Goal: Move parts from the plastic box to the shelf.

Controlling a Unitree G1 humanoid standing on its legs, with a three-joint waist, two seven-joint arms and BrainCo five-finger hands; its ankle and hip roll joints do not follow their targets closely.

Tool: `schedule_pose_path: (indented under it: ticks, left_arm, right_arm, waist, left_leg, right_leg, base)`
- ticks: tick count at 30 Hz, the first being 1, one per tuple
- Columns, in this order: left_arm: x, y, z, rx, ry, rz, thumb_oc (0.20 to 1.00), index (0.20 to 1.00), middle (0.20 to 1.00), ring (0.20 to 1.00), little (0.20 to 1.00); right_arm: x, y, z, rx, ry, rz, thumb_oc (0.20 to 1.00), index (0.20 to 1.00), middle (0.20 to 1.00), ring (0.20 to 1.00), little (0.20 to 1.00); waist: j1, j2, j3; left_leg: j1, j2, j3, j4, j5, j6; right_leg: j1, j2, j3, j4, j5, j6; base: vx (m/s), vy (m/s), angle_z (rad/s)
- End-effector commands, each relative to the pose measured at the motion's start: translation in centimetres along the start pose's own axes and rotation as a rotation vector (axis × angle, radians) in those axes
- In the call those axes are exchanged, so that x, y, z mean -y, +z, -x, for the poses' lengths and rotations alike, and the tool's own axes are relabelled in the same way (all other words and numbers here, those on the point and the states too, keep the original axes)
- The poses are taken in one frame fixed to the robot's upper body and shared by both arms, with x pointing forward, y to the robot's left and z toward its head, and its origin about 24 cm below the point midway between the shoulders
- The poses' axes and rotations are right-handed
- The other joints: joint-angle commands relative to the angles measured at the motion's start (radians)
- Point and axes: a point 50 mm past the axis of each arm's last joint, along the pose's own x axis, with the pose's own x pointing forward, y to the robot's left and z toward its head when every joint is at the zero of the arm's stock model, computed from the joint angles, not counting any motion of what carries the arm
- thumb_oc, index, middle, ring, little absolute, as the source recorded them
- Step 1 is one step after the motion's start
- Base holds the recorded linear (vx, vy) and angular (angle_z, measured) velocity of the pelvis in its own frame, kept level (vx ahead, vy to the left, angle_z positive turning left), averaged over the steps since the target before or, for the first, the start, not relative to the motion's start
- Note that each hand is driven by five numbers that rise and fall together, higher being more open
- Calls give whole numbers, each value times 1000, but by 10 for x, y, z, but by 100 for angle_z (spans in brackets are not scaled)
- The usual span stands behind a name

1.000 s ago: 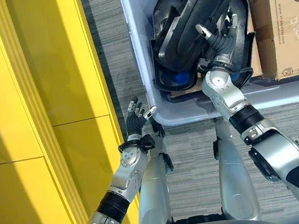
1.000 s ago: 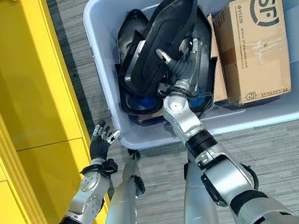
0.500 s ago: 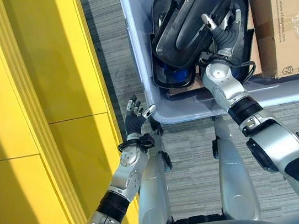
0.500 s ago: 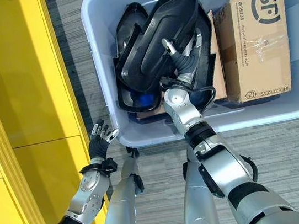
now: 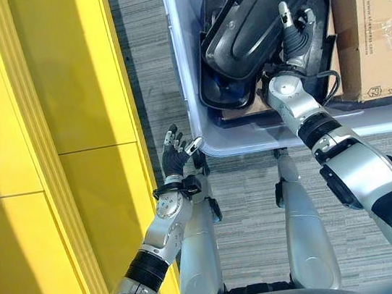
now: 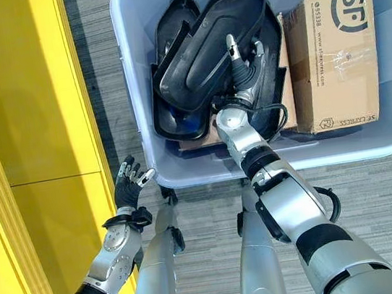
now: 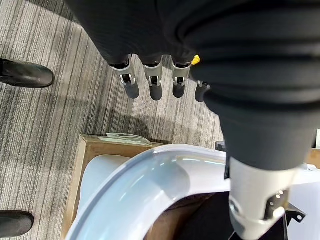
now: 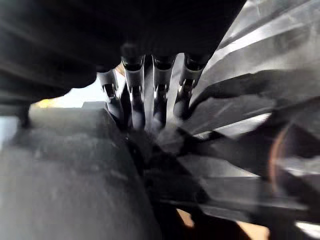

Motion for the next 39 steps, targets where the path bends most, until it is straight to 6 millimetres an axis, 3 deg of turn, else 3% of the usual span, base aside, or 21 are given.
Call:
schedule_pose_path:
  ticks: [1, 13, 20, 24, 25, 29, 31, 39]
  left_arm:
    - [14, 23, -4, 110, -90, -18, 1000, 1000, 1000, 1000, 1000]
    - [13, 20, -6, 94, -81, -9, 1000, 1000, 1000, 1000, 1000]
    - [9, 16, -7, 67, -78, -12, 1000, 1000, 1000, 1000, 1000]
    - [4, 11, -4, 46, -71, -15, 1000, 1000, 1000, 1000, 1000]
    - [-5, 5, -1, 13, -60, -34, 1000, 1000, 1000, 1000, 1000]
    - [-12, 0, 2, -10, -59, -55, 1000, 1000, 1000, 1000, 1000]
    - [-25, -5, 6, -40, -46, -80, 1000, 1000, 1000, 1000, 1000]
    - [-42, -13, 14, -85, -32, -119, 1000, 1000, 1000, 1000, 1000]
  right_arm:
    - [2, -30, 4, -171, 48, 109, 200, 200, 200, 200, 200]
    - [-1, -11, 4, -82, 66, 2, 200, 200, 200, 200, 200]
    - [5, 16, 2, 37, 77, -126, 200, 200, 200, 200, 200]
    - [10, 24, 3, 77, 78, -168, 200, 200, 200, 200, 200]
    - [15, 35, 5, 129, 89, -219, 200, 200, 200, 200, 200]
    - [17, 39, 9, 152, 105, -253, 200, 200, 200, 200, 200]
    - [18, 45, 16, 186, 145, -294, 200, 200, 200, 200, 200]
    - [18, 37, 25, 177, 223, -301, 200, 200, 200, 200, 200]
  waist:
    - [83, 4, -12]
    - [60, -18, -12]
    - [37, -44, -13]
    - [30, -50, -38]
    - [23, -60, -79]
    - [18, -65, -106]
    - [12, -72, -153]
    - [4, -77, -225]
  left_leg:
    - [138, 17, -14, 7, -184, -15]
    - [192, 17, -13, 7, -186, -19]
    - [278, 22, -13, 7, -192, -27]
    - [300, 27, -13, 7, -193, -32]
    - [331, 35, -14, 7, -193, -37]
    - [351, 41, -16, 7, -192, -41]
    - [379, 51, -15, 7, -192, -46]
    - [417, 69, -12, 7, -189, -51]
  right_leg:
    - [-131, -82, 4, 242, -146, 58]
    - [-64, -79, 7, 223, -139, 58]
    - [37, -72, 7, 204, -133, 57]
    - [75, -71, 2, 191, -131, 59]
    - [126, -68, -6, 171, -129, 61]
    - [160, -68, -12, 159, -128, 61]
    - [204, -67, -22, 144, -130, 62]
    - [253, -64, -29, 136, -137, 61]
  base:
    - [0, 0, 0]
    - [-8, 0, 2]
    - [0, 0, 0]
    - [4, -32, -1]
    - [22, -68, -3]
    - [16, -54, -4]
    - [39, -75, 3]
    - [20, -31, 2]
